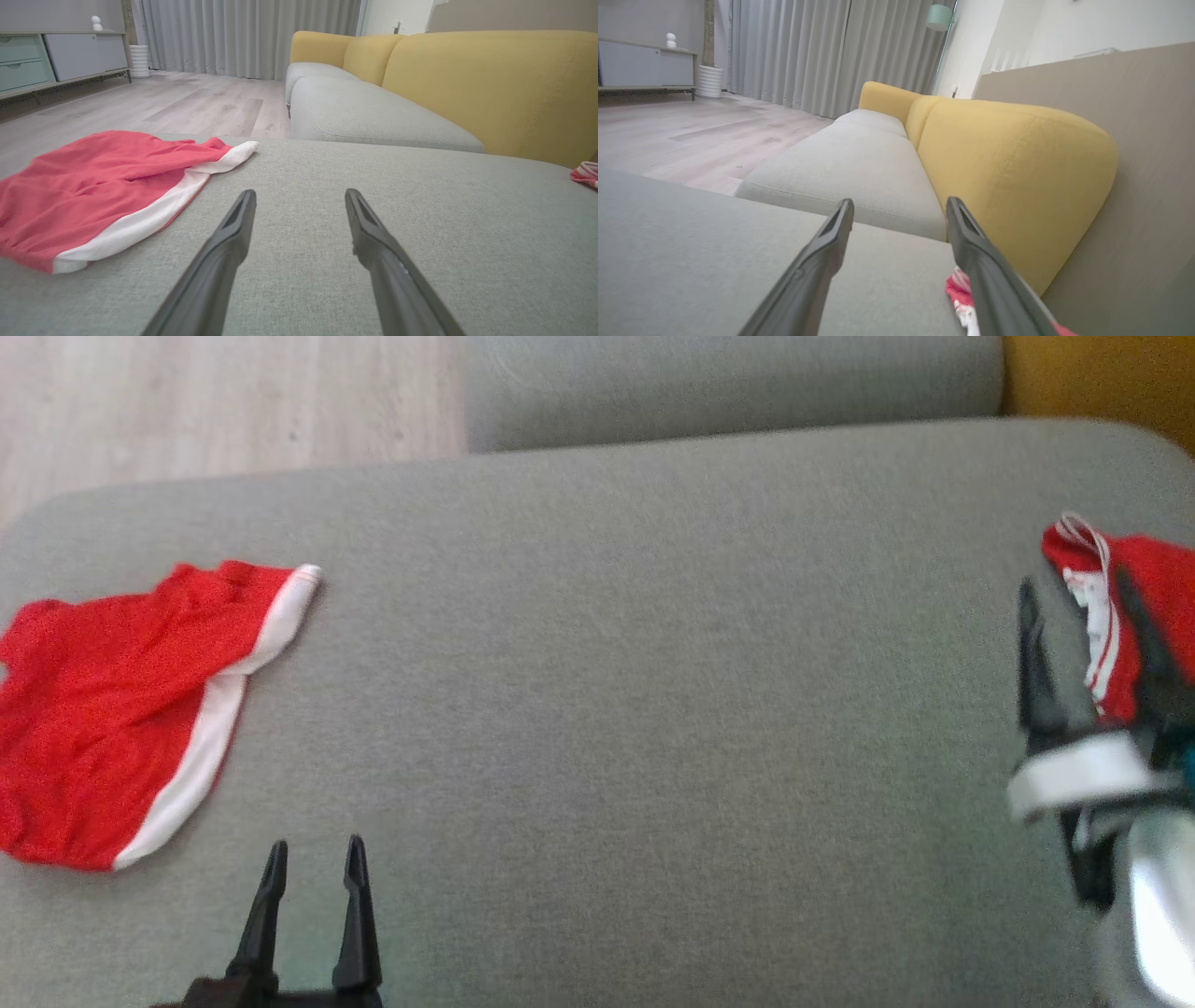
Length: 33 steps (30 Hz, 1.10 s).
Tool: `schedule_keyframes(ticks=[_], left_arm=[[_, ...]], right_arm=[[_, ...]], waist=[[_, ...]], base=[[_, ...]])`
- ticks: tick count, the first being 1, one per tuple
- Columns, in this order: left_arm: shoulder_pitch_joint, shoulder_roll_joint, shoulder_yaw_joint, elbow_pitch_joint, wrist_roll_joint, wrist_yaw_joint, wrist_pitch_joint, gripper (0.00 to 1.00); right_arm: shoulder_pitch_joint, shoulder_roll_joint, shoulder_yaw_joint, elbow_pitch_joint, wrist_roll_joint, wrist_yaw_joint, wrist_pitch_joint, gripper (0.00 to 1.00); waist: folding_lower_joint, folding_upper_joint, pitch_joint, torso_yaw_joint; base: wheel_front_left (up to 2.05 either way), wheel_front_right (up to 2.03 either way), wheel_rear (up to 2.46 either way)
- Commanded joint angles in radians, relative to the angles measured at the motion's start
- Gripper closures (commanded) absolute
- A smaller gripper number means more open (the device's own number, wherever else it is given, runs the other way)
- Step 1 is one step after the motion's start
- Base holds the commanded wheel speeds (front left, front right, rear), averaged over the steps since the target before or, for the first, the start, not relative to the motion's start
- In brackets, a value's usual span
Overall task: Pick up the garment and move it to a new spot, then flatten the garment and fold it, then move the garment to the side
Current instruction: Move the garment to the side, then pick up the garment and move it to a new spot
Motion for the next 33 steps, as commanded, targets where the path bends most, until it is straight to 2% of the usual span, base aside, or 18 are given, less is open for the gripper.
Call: schedule_keyframes(ticks=[1, 8, 14, 20, 30, 33], left_arm=[[-0.013, -0.004, 0.04, -0.027, -0.007, 0.007, -0.008, 0.0], [0.035, -0.004, 0.052, -0.023, -0.013, 0.004, -0.008, 0.0], [0.056, -0.004, 0.073, -0.018, -0.006, -0.002, -0.008, 0.0], [0.058, -0.004, 0.077, -0.016, -0.006, -0.004, -0.008, 0.0], [0.051, -0.004, 0.076, -0.018, 0.0, -0.009, -0.008, 0.0], [0.048, -0.004, 0.077, -0.015, 0.005, -0.014, -0.008, 0.0]], right_arm=[[0.011, 0.008, 0.023, -0.054, 0.012, 0.007, -0.017, 0.0], [0.235, 0.084, 0.024, -0.123, 0.03, 0.007, -0.052, 0.0], [0.339, 0.108, 0.024, -0.122, 0.048, 0.007, -0.057, 0.0], [0.368, 0.11, 0.061, -0.114, 0.109, 0.007, -0.057, 0.0], [0.367, 0.11, 0.072, -0.112, 0.13, 0.007, -0.057, 0.0], [0.38, 0.11, 0.07, -0.122, 0.142, 0.007, -0.057, 0.0]], waist=[[0.0003, 0.0, -0.047, 0.035], [0.0003, 0.0, -0.09, 0.043], [0.0003, 0.0, -0.106, 0.038], [0.0003, 0.0, -0.108, 0.027], [0.0003, 0.0, -0.108, 0.036], [0.0003, 0.0, -0.112, 0.075]], base=[[0.0, 0.0, 0.0], [0.0, 0.0, 0.0], [0.0, 0.0, 0.0], [0.0, 0.0, 0.0], [0.0, 0.0, 0.0], [0.0, 0.0, 0.0]])
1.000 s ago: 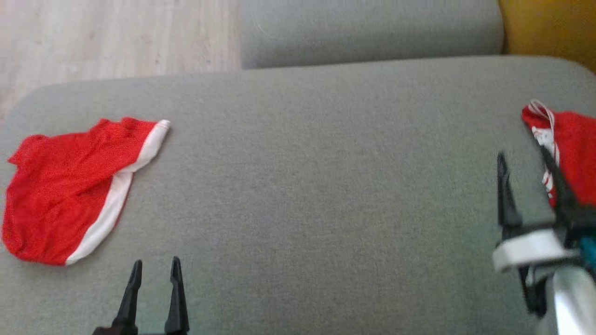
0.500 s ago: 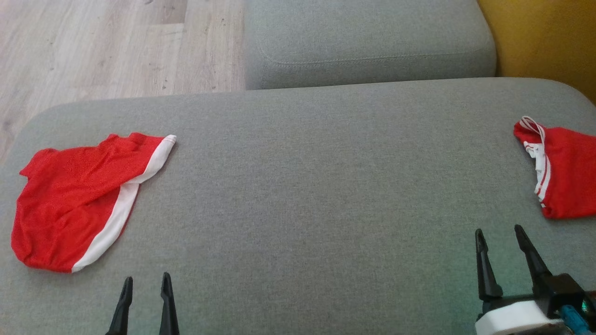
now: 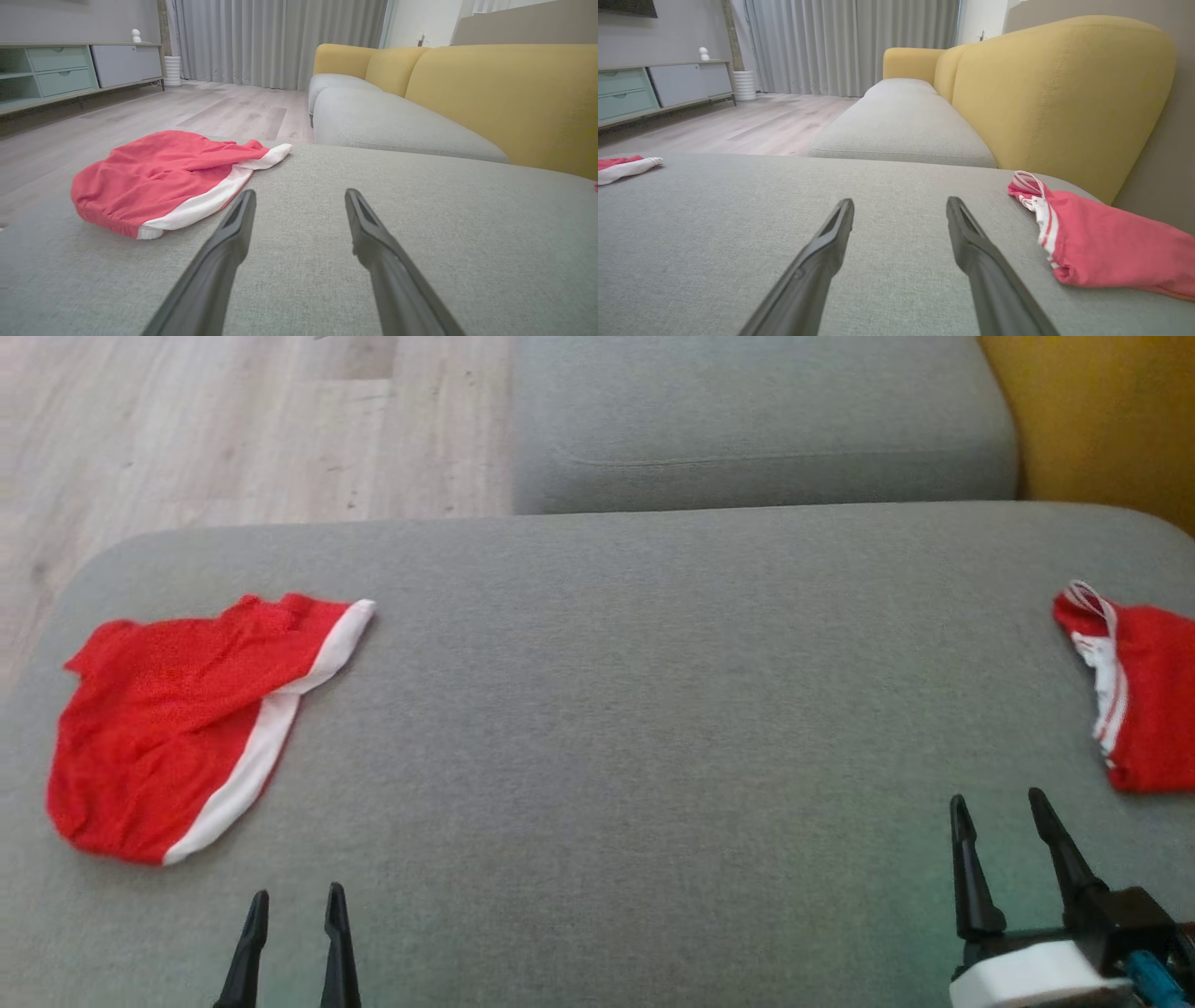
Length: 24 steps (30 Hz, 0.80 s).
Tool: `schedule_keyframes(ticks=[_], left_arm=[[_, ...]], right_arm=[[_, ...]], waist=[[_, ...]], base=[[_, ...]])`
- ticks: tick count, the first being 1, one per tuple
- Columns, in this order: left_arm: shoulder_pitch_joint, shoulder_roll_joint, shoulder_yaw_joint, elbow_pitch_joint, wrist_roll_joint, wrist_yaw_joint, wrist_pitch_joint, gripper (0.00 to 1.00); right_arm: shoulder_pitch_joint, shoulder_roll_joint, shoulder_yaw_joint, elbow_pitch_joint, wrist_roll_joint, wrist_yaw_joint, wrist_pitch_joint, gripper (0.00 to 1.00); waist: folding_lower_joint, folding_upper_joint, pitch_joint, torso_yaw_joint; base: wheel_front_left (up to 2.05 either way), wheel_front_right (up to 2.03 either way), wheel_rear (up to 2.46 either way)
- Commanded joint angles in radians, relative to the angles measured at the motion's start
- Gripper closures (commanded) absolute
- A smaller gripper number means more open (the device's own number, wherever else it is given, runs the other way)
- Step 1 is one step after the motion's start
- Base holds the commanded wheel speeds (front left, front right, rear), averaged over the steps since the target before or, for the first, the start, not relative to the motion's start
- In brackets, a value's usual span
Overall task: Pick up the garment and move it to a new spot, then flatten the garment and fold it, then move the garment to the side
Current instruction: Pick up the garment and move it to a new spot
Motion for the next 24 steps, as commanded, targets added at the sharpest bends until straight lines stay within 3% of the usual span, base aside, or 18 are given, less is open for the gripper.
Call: schedule_keyframes(ticks=[1, 12, 15, 22, 24], left_arm=[[-0.033, -0.004, 0.032, -0.027, 0.007, -0.004, -0.008, 0.0], [-0.002, -0.004, 0.051, -0.031, 0.02, -0.003, -0.008, 0.0], [0.032, -0.004, 0.087, -0.038, 0.017, -0.001, -0.008, 0.0], [0.061, -0.004, 0.137, -0.064, -0.006, 0.002, -0.008, 0.0], [0.051, -0.004, 0.152, -0.07, -0.005, -0.003, -0.008, 0.0]], right_arm=[[-0.01, -0.007, 0.025, -0.037, 0.012, 0.007, -0.014, 0.0], [0.007, -0.007, 0.086, -0.045, 0.046, 0.007, -0.014, 0.0], [0.003, -0.007, 0.114, -0.04, 0.054, 0.007, -0.014, 0.0], [-0.011, -0.007, 0.153, -0.029, 0.053, 0.007, -0.014, 0.0], [-0.007, -0.007, 0.158, -0.029, 0.05, 0.007, -0.014, 0.0]], waist=[[-0.0001, 0.0, -0.005, 0.035], [-0.0001, 0.0, -0.042, 0.365], [-0.0001, 0.0, -0.051, 0.426], [-0.0001, 0.0, -0.04, 0.437], [-0.0001, 0.0, -0.024, 0.412]], base=[[0.0, 0.0, 0.0], [0.0, 0.0, 0.0], [0.0, 0.0, 0.0], [0.0, 0.0, 0.0], [0.0, 0.0, 0.0]])
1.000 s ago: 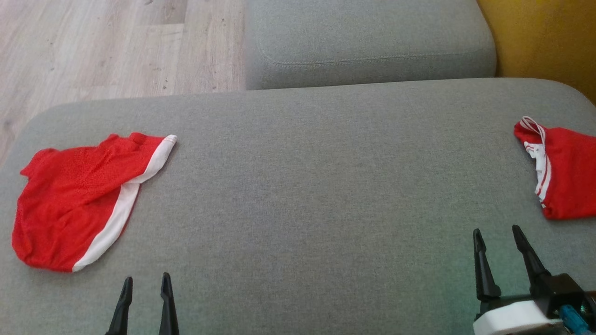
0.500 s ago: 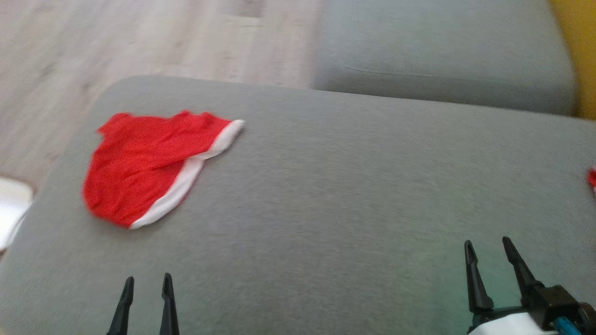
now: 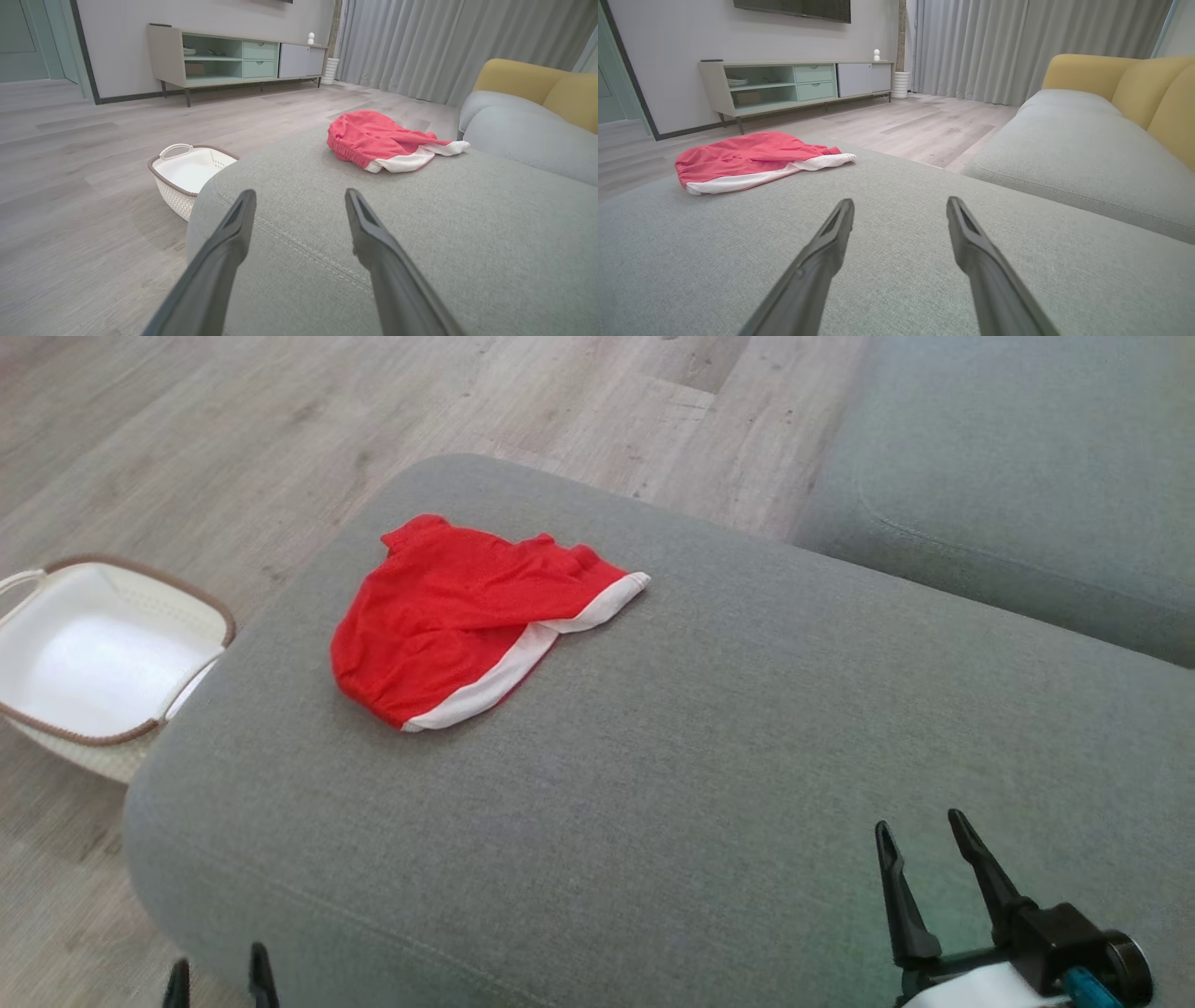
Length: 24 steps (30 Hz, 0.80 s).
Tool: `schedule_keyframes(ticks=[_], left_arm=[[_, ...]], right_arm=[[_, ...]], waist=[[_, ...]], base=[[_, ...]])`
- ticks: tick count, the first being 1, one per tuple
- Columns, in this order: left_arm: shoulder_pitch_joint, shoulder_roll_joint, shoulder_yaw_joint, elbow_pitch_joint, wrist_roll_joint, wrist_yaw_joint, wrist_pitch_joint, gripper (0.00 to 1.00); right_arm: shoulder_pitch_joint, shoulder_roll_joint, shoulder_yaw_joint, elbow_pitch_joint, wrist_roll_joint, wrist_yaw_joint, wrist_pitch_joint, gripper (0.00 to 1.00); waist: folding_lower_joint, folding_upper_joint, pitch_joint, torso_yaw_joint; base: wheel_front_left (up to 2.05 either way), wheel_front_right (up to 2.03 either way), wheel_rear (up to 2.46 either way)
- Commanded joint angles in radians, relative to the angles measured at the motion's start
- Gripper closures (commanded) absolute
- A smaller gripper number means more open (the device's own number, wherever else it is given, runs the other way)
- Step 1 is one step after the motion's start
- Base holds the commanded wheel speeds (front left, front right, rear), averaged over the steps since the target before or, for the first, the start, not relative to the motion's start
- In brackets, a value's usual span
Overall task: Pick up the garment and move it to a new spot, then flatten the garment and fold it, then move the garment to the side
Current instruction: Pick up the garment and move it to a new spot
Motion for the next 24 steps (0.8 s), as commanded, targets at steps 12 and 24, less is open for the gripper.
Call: schedule_keyframes(ticks=[12, 24], left_arm=[[-0.357, 0.008, 0.07, -0.011, -0.011, -0.038, -0.008, 0.0], [-0.824, 0.142, 0.112, 0.315, -0.072, -0.047, 0.14, 0.0]], right_arm=[[-0.143, -0.009, -0.03, -0.084, -0.113, 0.007, -0.014, 0.0], [-0.219, -0.016, -0.037, -0.121, -0.199, 0.007, -0.014, 0.0]], waist=[[0.0, 0.0, 0.318, -0.221], [0.0, 0.0, 0.523, -0.26]], base=[[0.0, 0.0, 0.0], [0.0, 0.0, 0.0]])
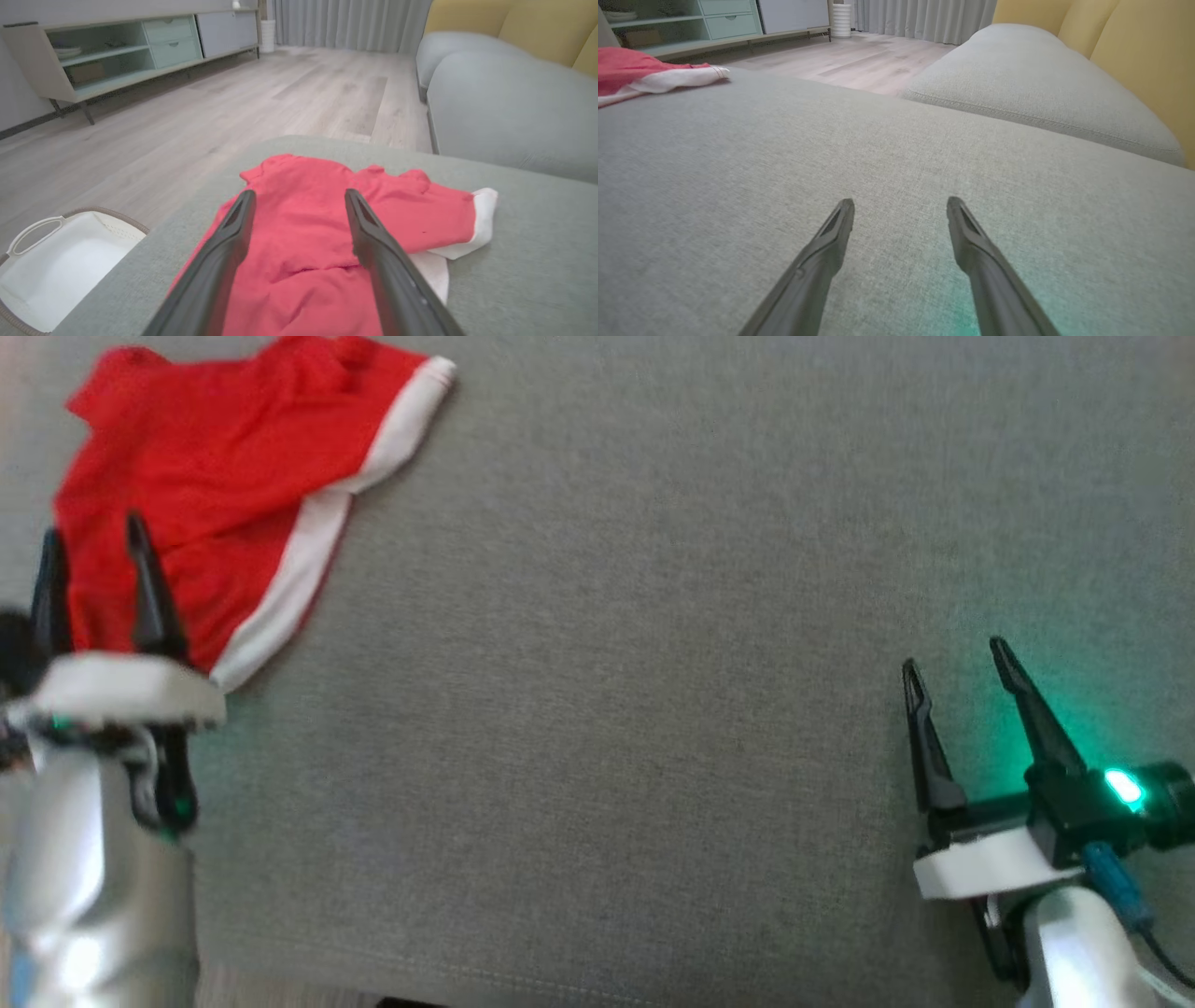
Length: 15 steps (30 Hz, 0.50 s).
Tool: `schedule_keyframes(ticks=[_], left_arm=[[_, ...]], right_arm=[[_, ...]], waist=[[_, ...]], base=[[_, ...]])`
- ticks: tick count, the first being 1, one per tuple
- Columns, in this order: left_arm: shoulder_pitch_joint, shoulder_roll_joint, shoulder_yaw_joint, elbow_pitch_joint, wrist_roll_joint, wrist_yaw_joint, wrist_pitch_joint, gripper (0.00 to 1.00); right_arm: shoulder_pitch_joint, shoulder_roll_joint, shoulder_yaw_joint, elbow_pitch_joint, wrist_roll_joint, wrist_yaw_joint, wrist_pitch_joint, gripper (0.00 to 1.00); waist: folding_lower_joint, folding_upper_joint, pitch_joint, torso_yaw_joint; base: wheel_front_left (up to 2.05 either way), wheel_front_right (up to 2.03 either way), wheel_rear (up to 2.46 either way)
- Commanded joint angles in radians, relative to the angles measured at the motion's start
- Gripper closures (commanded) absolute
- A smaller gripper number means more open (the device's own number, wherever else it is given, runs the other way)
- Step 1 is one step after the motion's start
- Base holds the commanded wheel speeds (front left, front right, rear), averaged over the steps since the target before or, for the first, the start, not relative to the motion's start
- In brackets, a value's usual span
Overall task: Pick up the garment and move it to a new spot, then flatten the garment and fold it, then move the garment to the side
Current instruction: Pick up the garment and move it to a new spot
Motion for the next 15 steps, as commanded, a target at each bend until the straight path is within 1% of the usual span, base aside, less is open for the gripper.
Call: schedule_keyframes(ticks=[1, 4, 8, 10, 14, 15], left_arm=[[-0.05, 0.057, 0.021, 0.015, 0.011, -0.001, 0.032, 0.0], [-0.155, 0.081, 0.01, 0.138, 0.001, -0.004, 0.108, 0.0], [-0.249, 0.097, 0.0, 0.299, -0.017, -0.012, 0.167, 0.0], [-0.277, 0.101, -0.012, 0.37, -0.021, -0.019, 0.182, 0.0], [-0.312, 0.109, -0.029, 0.479, -0.018, -0.024, 0.172, 0.0], [-0.318, 0.11, -0.035, 0.502, -0.017, -0.026, 0.167, 0.18]], right_arm=[[-0.022, -0.014, 0.031, -0.031, -0.009, 0.007, -0.011, 0.0], [-0.034, -0.023, 0.043, -0.029, -0.013, 0.007, -0.011, 0.0], [-0.048, -0.033, 0.065, -0.023, -0.012, 0.007, -0.011, 0.0], [-0.051, -0.036, 0.071, -0.022, -0.011, 0.007, -0.011, 0.0], [-0.05, -0.041, 0.076, -0.022, -0.008, 0.007, -0.009, 0.0], [-0.05, -0.041, 0.076, -0.022, -0.007, 0.007, -0.008, 0.0]], waist=[[-0.0005, 0.0, 0.066, -0.03], [-0.0005, 0.0, 0.081, -0.029], [-0.0005, 0.0, 0.085, -0.04], [-0.0005, 0.0, 0.085, -0.046], [-0.0005, 0.0, 0.083, -0.057], [-0.0005, 0.0, 0.082, -0.059]], base=[[0.0, 0.0, 0.0], [0.0, 0.0, 0.0], [0.0, 0.0, 0.0], [0.0, 0.0, 0.0], [0.0, 0.0, 0.0], [0.0, 0.0, 0.0]])
